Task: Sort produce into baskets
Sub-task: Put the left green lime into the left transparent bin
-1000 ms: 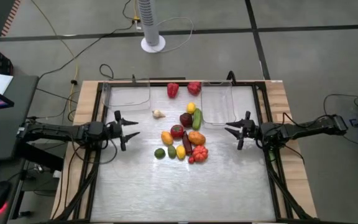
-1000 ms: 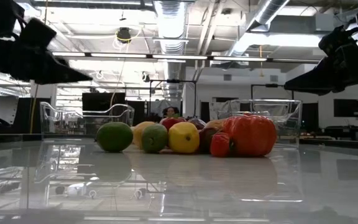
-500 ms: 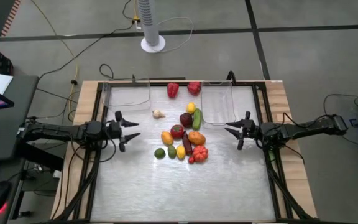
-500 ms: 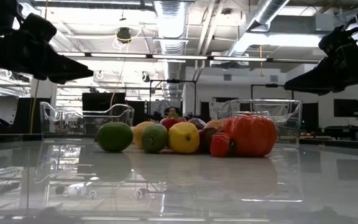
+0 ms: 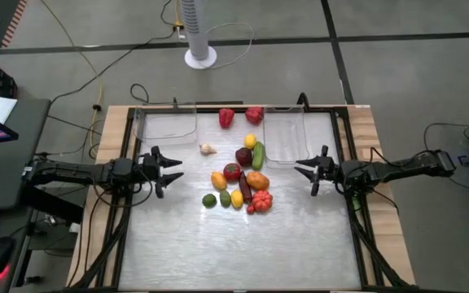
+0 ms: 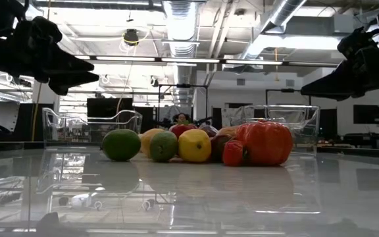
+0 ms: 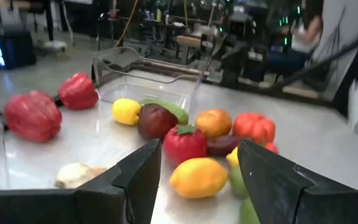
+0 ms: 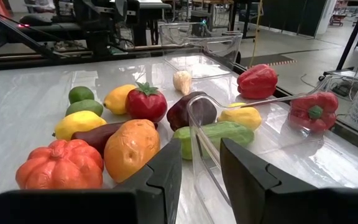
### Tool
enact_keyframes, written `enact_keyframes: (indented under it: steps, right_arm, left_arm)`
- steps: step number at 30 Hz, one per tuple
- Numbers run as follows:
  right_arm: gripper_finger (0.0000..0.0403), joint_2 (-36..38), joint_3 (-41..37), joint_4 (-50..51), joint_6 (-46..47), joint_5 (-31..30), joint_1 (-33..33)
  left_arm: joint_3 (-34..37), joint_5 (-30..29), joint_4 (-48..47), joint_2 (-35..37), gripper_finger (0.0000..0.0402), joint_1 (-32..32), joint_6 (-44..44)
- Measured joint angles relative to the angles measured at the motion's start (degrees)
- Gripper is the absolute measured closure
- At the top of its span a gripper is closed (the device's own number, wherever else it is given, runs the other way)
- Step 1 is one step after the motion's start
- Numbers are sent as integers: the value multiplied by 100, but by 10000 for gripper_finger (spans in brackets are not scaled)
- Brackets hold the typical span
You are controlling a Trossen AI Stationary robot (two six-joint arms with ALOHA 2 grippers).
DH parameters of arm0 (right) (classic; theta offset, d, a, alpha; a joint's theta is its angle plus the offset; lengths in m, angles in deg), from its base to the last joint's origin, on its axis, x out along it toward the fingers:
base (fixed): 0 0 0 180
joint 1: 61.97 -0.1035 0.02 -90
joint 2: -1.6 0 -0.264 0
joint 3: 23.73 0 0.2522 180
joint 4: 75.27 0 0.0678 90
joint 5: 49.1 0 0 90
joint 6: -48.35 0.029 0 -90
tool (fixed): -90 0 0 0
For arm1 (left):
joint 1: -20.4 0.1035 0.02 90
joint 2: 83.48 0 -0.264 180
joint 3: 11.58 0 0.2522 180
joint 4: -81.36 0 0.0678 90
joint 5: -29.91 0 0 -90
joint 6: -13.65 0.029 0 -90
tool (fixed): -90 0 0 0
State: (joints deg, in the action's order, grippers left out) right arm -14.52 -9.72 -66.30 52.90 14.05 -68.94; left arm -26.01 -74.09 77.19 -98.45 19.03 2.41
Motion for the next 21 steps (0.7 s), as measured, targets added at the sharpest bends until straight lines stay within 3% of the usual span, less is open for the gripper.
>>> enact_keyframes:
  steps: [11,17,21]
  right_arm:
    - [266,0,0,-666,11,-18,90]
    - [266,2,0,-1409,54,-24,229]
    - [266,2,1,-1866,599,-1,226]
  left_arm:
    - [-316,152,163,-271,201,95,298]
    - [-870,346,387,-1461,201,113,-2]
    - [-1474,548,443,-2442,201,21,103]
